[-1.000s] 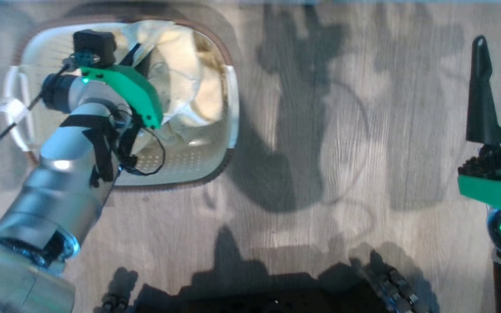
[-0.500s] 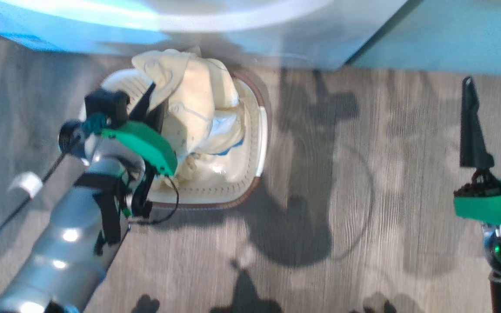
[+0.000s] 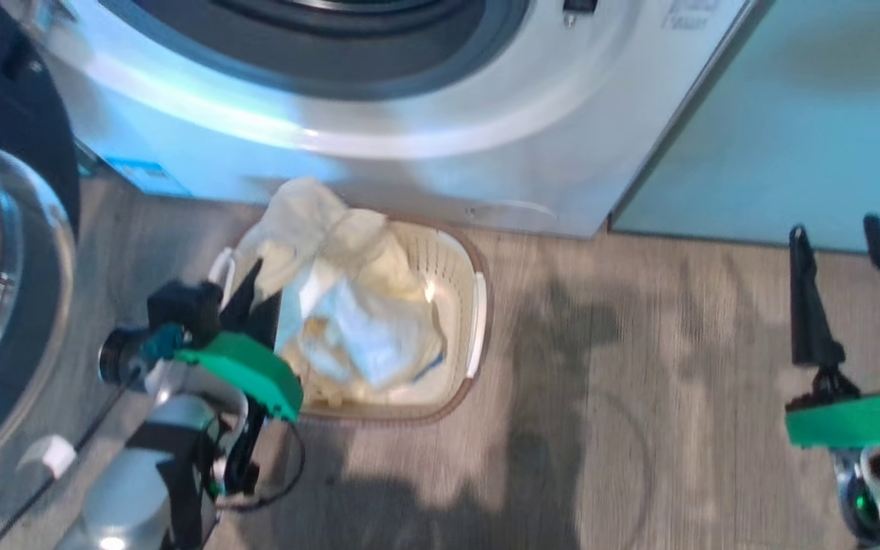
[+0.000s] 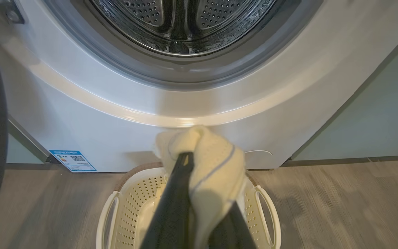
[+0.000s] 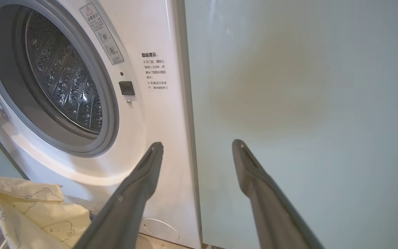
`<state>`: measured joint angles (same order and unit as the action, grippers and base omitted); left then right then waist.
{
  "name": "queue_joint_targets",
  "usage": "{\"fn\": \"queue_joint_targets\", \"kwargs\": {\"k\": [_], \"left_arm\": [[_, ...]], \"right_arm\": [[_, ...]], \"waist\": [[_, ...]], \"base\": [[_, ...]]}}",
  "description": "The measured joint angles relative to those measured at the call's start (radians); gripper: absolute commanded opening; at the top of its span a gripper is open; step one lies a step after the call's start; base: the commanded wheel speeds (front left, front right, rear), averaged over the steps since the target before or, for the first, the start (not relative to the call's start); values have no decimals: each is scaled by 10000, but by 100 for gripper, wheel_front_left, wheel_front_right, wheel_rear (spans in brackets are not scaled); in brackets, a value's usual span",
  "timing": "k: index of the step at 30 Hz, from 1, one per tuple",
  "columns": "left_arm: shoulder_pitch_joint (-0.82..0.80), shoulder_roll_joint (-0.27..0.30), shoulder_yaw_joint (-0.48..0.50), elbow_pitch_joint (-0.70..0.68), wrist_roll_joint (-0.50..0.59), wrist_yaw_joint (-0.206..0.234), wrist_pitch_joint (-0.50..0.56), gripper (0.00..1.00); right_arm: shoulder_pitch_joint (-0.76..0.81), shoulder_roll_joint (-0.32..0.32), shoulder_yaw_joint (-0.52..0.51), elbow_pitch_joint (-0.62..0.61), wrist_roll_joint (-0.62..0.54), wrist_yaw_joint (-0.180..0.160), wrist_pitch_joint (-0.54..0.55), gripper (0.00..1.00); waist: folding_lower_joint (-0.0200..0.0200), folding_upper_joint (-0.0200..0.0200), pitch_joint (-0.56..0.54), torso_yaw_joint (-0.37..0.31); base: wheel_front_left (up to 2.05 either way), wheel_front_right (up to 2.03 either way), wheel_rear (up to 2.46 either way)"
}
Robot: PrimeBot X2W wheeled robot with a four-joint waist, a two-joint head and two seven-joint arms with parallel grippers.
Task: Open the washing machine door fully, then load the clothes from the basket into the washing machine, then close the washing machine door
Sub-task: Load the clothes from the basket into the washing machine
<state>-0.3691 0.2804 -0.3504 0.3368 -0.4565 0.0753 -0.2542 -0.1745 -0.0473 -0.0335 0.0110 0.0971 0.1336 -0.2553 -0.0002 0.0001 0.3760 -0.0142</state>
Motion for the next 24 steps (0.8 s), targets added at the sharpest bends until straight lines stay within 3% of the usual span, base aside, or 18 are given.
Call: {"fn": "queue_joint_targets", "kwargs": {"k": [13, 24], "left_arm": [[1821, 198, 261, -704, 171, 320, 2, 0], [2639, 328, 290, -1216, 205, 523, 35, 0]], "right_arm": [[1351, 8, -54, 435, 174, 0, 2, 100], [1953, 17, -23, 510, 355, 0, 2, 100]], "waist": [[0, 0, -1911, 37], [1, 0, -2829, -51]], "base": [[0, 0, 0], [0, 0, 0]]}}
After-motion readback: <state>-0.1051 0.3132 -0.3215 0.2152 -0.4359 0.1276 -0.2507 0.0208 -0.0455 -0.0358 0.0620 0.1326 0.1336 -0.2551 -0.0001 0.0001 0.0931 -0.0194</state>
